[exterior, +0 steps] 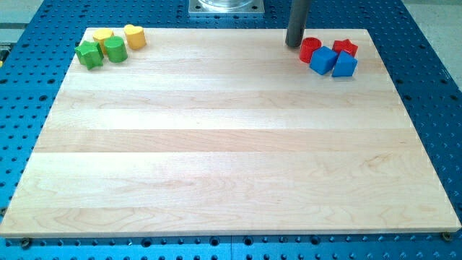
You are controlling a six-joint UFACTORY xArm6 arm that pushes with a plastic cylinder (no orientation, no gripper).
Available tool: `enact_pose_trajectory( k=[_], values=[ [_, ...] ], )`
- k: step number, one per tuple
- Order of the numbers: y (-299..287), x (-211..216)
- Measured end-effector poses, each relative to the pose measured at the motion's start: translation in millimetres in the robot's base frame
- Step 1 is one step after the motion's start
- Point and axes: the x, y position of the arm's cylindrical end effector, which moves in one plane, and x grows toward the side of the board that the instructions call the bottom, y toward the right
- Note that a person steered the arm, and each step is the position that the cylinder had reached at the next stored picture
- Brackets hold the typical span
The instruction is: Move the arm to the left of the blue cube
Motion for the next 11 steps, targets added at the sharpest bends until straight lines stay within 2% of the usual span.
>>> enact_pose_trajectory(
  k=[3,5,7,8,11],
  values=[
    [-17,21],
    [-45,8],
    [-44,30],
    [-58,68],
    [-61,75]
  ],
)
